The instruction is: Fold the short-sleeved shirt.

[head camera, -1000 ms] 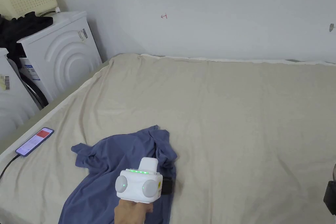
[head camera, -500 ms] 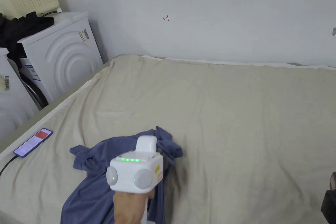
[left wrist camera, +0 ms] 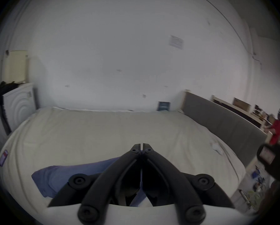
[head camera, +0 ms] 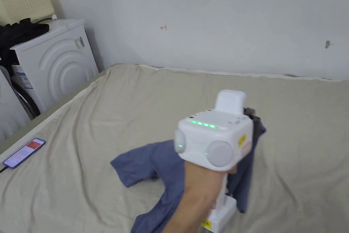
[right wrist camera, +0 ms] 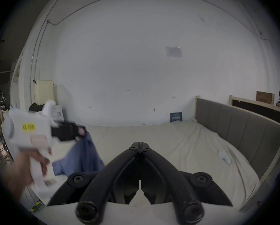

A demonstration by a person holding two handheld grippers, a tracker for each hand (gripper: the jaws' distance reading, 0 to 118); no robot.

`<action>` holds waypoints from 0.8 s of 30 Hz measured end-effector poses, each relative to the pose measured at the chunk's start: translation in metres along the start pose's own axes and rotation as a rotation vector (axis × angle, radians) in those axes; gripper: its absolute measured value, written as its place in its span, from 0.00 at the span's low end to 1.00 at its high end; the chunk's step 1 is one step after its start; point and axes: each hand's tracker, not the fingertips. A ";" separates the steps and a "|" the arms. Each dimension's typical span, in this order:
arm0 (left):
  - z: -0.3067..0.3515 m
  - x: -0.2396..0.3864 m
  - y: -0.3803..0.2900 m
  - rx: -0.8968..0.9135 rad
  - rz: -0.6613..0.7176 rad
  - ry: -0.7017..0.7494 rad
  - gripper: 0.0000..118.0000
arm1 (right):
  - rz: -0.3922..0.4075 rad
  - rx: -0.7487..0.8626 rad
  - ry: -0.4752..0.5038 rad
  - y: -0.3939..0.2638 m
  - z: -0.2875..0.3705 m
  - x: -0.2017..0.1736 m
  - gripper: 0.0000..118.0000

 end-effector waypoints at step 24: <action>-0.046 0.256 -0.229 -0.414 -0.219 -0.369 0.97 | 0.029 0.059 -0.177 0.024 0.060 0.084 0.00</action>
